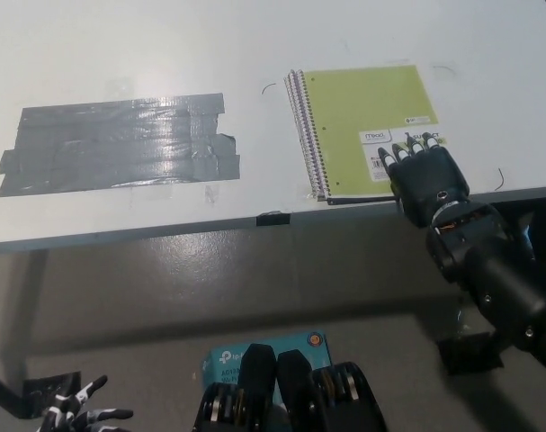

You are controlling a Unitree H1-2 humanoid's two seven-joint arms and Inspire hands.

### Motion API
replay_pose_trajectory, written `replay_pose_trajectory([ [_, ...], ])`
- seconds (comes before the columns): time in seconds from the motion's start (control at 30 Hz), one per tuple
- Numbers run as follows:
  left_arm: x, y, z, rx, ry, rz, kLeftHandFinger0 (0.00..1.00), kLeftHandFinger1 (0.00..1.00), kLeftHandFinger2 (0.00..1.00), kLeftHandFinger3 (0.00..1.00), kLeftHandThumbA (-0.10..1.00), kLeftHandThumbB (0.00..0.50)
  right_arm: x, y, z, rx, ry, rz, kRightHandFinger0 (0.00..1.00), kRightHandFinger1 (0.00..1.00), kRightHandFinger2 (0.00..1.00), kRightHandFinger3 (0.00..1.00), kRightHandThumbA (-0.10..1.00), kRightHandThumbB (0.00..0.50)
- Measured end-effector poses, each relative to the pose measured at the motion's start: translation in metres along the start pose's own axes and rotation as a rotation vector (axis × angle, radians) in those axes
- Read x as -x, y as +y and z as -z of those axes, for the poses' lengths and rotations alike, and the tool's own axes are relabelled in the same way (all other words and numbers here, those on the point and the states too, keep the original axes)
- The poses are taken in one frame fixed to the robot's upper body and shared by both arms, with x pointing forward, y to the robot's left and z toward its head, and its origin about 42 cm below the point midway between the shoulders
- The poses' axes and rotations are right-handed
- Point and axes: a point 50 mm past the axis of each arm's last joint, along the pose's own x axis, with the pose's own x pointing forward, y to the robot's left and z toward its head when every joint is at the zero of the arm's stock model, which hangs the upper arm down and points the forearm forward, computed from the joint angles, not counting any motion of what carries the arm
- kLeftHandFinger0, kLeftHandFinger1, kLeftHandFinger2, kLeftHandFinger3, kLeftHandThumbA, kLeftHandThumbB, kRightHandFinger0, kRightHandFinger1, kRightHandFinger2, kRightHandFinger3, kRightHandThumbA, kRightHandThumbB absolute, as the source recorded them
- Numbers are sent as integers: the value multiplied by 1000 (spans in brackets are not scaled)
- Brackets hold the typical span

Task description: The robot uses its right hand to align two notebooks stacked together until they are fully overlapped

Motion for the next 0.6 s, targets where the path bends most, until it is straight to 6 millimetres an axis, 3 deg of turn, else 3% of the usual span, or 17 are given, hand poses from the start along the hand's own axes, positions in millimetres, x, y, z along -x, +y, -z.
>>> replay_pose_trajectory([
  [0.6,-3,-3,-2,-3,-1,11,294,557,664,1000,1000,500,-7,-5,-4,-8,5,-7,1000,1000,1000,1000,1000,500],
])
